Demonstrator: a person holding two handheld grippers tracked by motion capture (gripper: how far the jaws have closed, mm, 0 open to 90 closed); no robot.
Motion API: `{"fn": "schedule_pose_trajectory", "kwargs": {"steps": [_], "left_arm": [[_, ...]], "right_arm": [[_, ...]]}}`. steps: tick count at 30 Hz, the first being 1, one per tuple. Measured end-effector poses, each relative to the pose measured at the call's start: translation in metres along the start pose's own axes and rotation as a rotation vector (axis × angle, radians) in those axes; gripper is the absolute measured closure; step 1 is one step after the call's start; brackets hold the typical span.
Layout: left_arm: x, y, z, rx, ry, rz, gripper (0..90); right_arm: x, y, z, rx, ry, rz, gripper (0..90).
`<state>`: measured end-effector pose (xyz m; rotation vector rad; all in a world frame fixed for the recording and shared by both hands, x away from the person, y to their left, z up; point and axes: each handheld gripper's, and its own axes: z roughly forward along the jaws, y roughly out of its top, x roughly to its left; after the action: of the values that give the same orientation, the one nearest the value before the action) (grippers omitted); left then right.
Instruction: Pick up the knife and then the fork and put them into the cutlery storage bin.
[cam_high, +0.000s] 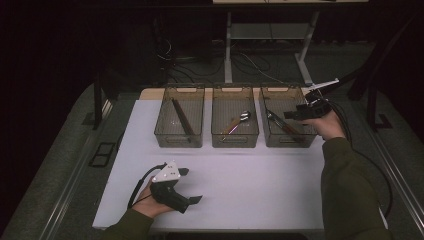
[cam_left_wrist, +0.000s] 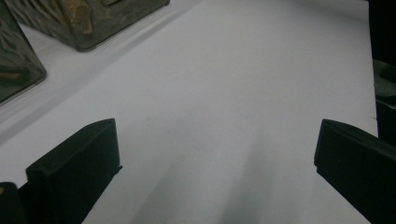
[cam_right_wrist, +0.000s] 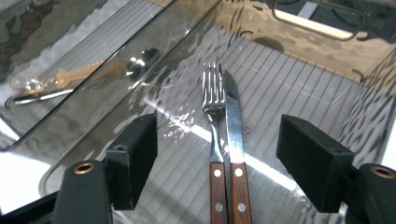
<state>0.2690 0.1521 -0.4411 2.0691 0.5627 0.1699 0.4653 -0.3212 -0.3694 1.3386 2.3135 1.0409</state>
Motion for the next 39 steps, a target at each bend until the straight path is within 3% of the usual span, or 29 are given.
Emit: {"fn": "schedule_pose_trajectory", "kwargs": {"steps": [10, 13, 24, 39], "left_arm": [[0.001, 0.000, 0.001, 0.002, 0.003, -0.006, 0.0], [0.001, 0.000, 0.001, 0.002, 0.005, -0.005, 0.0], [0.002, -0.001, -0.001, 0.007, 0.010, -0.016, 0.0], [0.003, -0.001, -0.002, 0.012, 0.012, -0.014, 0.0]], "right_arm": [[0.015, -0.021, -0.023, -0.064, 0.050, 0.004, 16.3], [0.021, -0.030, -0.028, -0.082, 0.061, -0.024, 12.9], [0.051, -0.058, -0.044, -0.129, 0.100, -0.070, 12.9], [0.087, -0.099, -0.056, -0.189, 0.134, -0.093, 12.9]]}}
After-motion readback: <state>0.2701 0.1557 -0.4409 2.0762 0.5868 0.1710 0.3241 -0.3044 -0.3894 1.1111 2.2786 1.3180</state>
